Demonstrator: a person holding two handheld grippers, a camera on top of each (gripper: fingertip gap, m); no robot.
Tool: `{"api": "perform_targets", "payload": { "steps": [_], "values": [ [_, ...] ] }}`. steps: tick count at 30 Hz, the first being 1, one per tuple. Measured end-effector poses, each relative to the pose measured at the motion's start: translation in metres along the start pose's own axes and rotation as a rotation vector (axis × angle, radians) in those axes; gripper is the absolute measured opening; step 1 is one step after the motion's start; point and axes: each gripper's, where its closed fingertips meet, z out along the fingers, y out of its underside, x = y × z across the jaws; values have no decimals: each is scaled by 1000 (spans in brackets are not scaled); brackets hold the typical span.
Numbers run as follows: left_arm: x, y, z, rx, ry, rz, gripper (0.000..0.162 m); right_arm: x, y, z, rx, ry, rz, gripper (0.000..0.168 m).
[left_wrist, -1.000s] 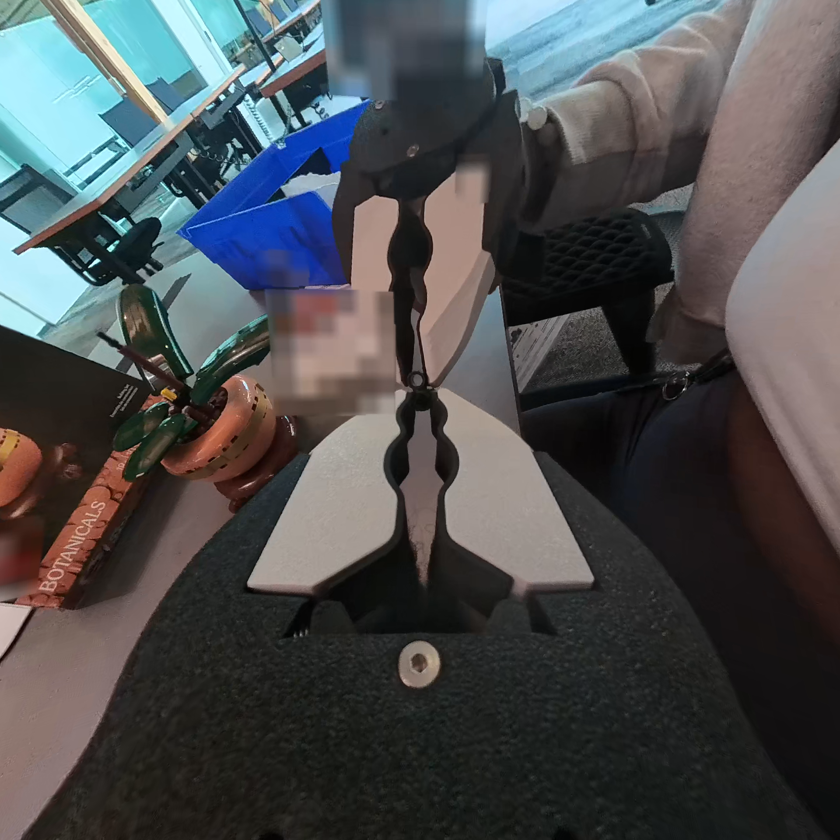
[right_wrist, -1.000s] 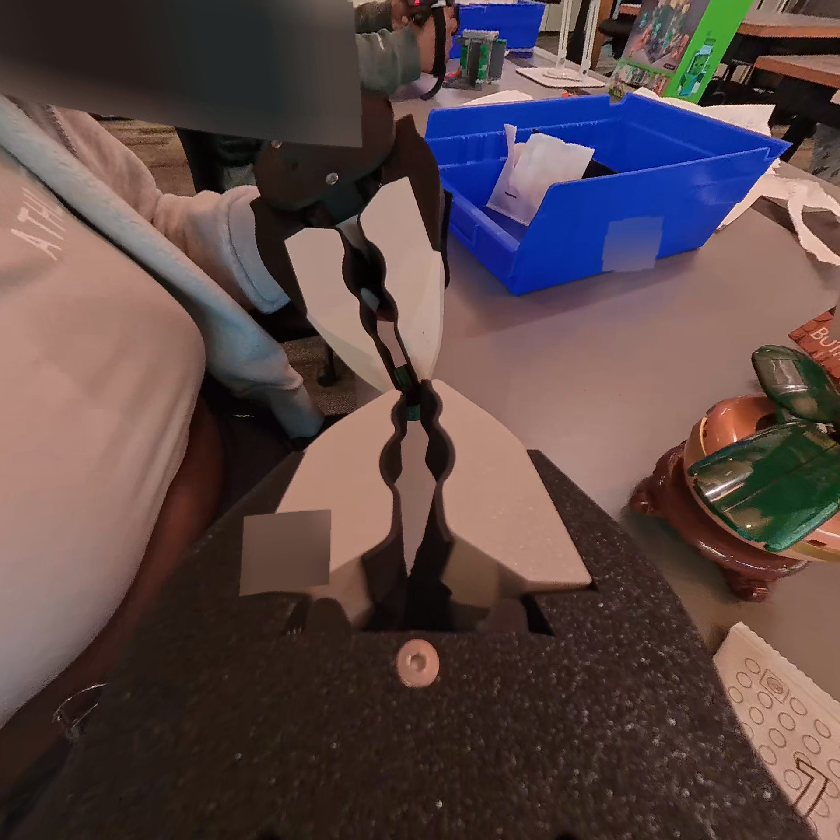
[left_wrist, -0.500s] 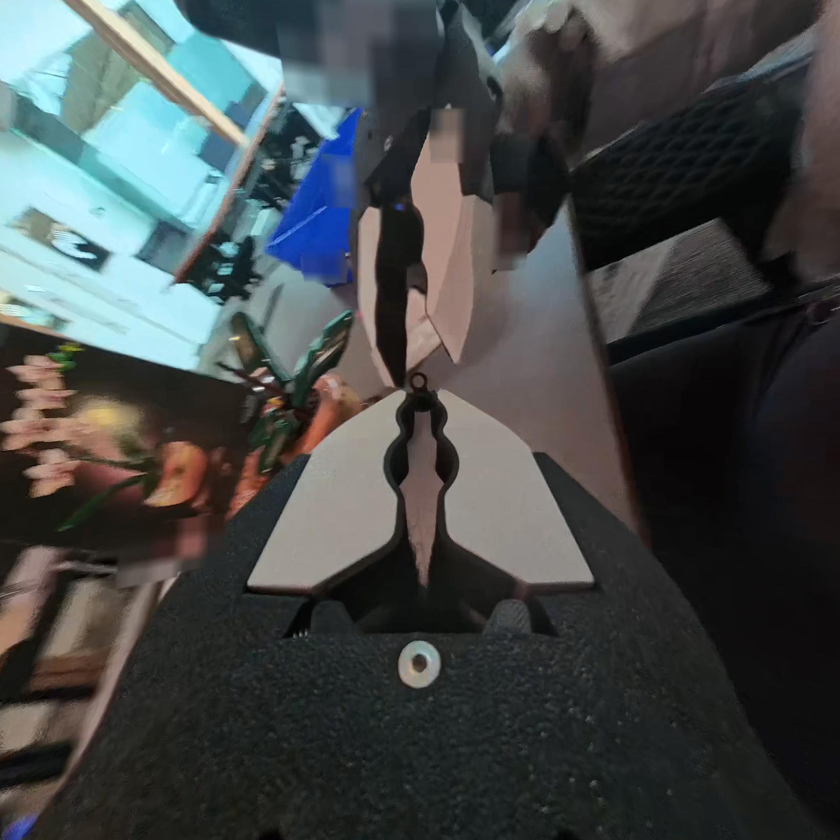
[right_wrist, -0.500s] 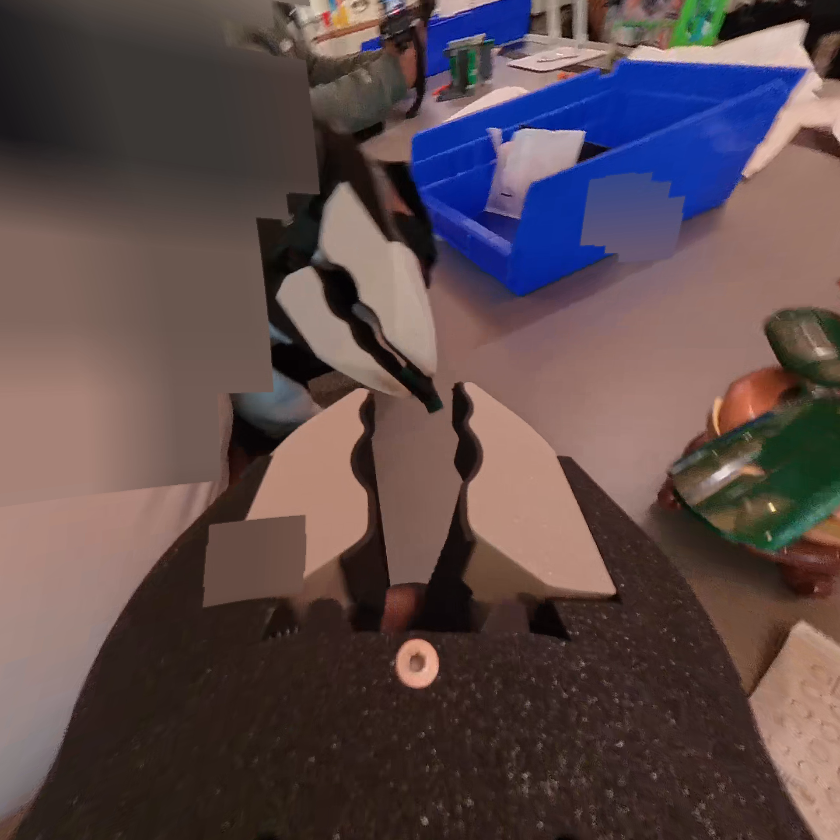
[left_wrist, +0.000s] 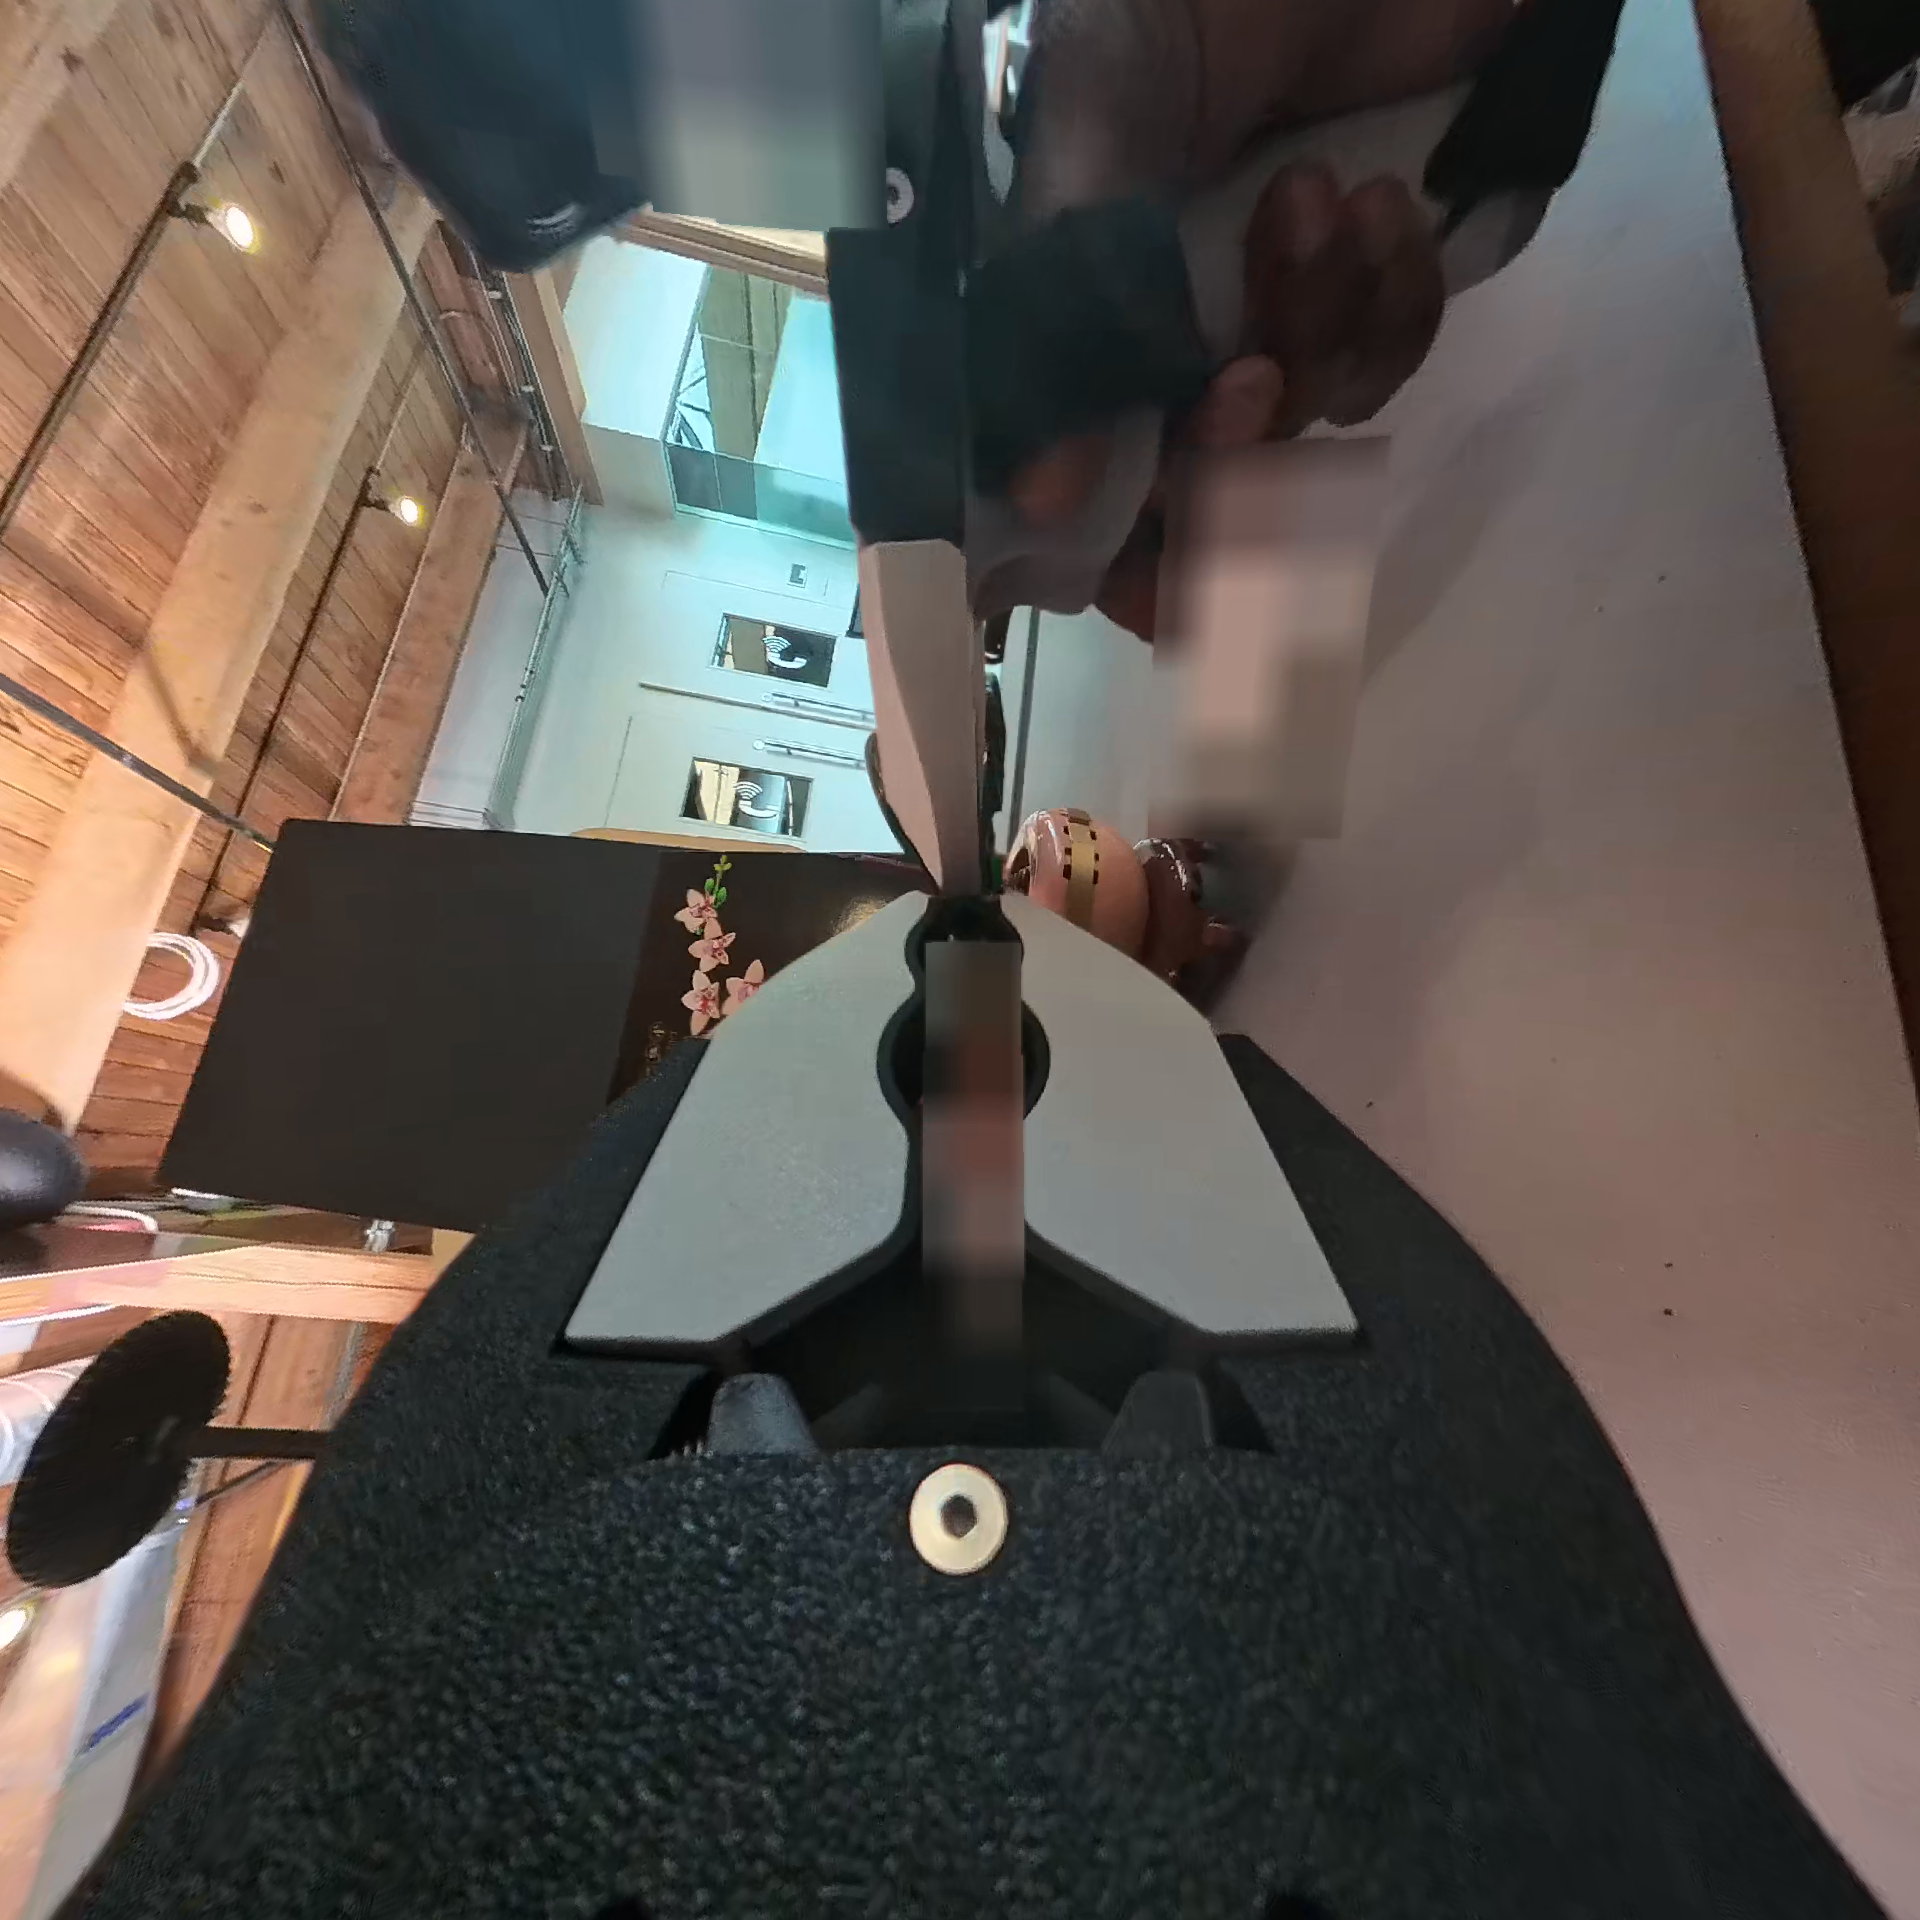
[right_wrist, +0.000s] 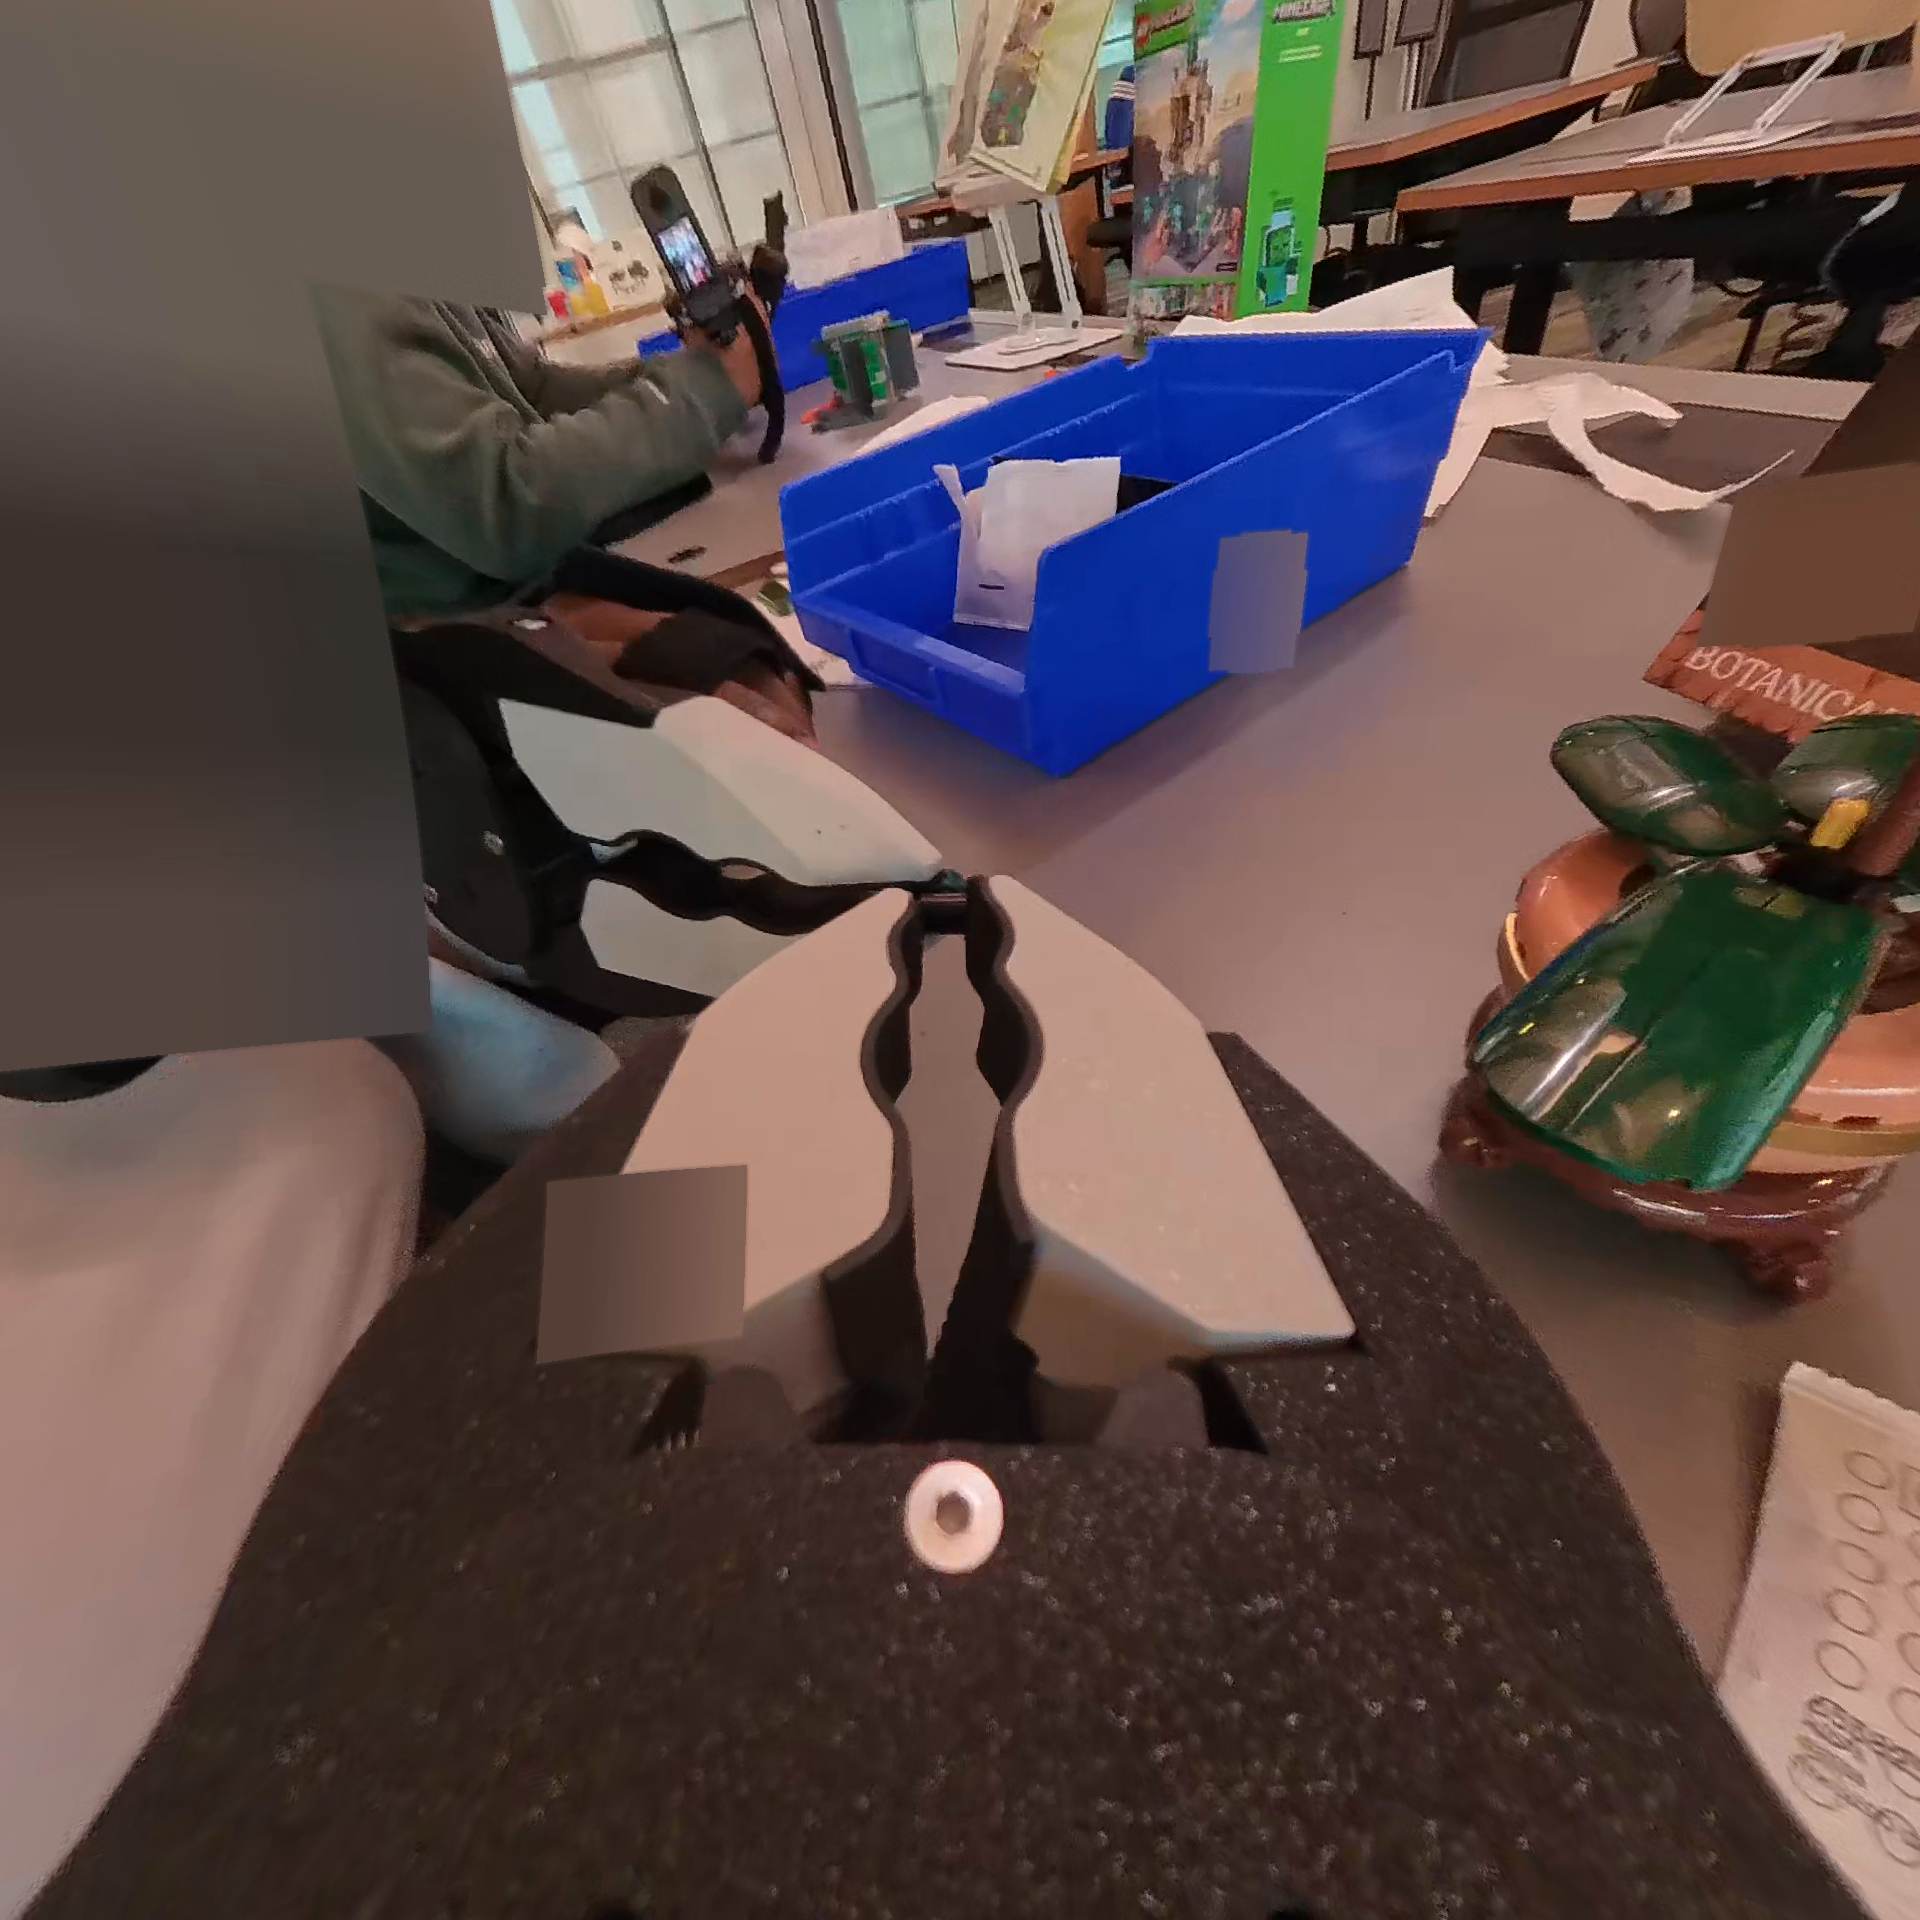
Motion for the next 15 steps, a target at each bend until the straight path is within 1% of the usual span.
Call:
{"api": "perform_targets", "payload": {
  "steps": [4, 8, 9, 10, 11, 12, 13, 15],
  "values": [
    [-1, 1, 0, -33, -25, 53, 6, 0, -1, -1, 13, 55, -105, 7],
    [-2, 4, -1, -38, -22, 15, 6, -2, -1, -1, 29, 73, -138, 7],
    [-2, 13, -1, -85, -19, 13, 6, 3, -2, -3, 34, 105, -138, 7],
    [-4, 36, -4, -183, -16, 30, 6, 18, -12, -17, 97, 191, -161, 6],
    [-6, 60, -10, -244, -18, 17, 6, 33, -21, -36, 146, 243, -140, 6],
    [-8, 72, -17, -237, -15, -68, 6, 40, -23, -48, 150, 240, -107, 6],
    [-12, 74, -21, -212, -14, -163, 6, 40, -18, -49, 114, 232, -113, 6],
    [-19, 66, -19, -176, -26, -238, 6, 31, -10, -40, 46, 221, -193, 7]
  ]
}}
